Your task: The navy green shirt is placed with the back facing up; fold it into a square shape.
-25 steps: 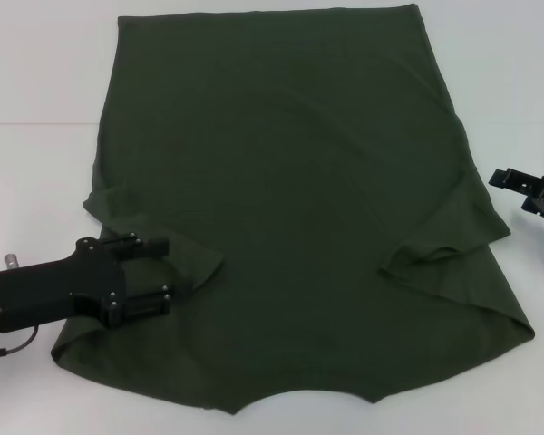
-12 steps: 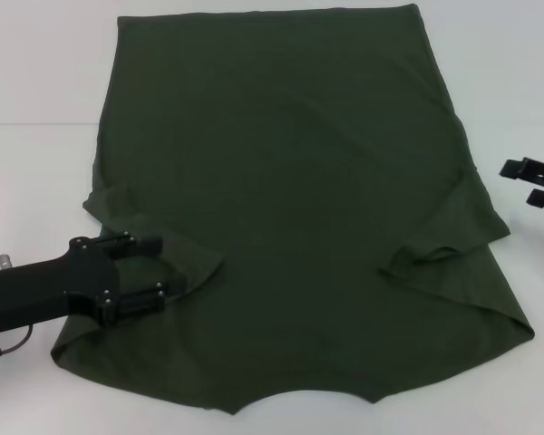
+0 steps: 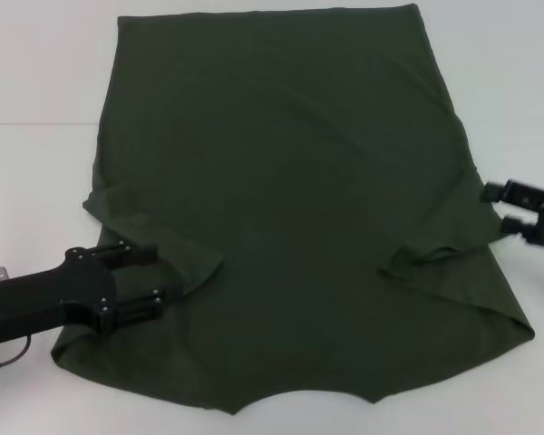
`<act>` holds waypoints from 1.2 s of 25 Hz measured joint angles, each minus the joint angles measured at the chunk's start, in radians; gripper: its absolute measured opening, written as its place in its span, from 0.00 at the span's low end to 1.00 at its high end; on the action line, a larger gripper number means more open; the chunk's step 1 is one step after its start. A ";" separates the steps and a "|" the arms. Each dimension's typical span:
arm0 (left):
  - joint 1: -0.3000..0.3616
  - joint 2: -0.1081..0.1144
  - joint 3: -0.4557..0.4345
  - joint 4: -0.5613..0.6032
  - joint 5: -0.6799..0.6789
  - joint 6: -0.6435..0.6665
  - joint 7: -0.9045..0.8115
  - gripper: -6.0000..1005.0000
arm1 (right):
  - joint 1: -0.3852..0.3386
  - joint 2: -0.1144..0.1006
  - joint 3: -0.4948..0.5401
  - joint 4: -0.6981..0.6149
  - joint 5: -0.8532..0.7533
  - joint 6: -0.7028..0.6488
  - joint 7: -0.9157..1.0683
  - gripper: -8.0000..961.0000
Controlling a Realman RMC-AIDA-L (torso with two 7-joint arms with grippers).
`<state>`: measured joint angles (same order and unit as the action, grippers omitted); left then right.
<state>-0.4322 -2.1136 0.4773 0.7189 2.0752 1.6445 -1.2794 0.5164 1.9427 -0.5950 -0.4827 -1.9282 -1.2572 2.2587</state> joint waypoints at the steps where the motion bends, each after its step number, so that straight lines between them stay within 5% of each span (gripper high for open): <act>1: 0.000 -0.002 0.000 0.000 0.000 0.000 0.000 0.70 | -0.006 0.002 0.001 0.020 0.001 -0.010 0.003 0.93; 12: -0.003 0.004 0.000 0.003 -0.001 -0.003 0.006 0.70 | -0.047 0.007 0.043 0.132 0.003 -0.031 0.097 0.93; 30: -0.008 0.000 0.001 0.008 -0.001 0.000 0.009 0.70 | 0.015 0.063 0.053 0.150 0.002 0.121 0.143 0.93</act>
<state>-0.4402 -2.1135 0.4782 0.7265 2.0739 1.6447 -1.2702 0.5315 2.0061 -0.5422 -0.3323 -1.9257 -1.1366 2.4016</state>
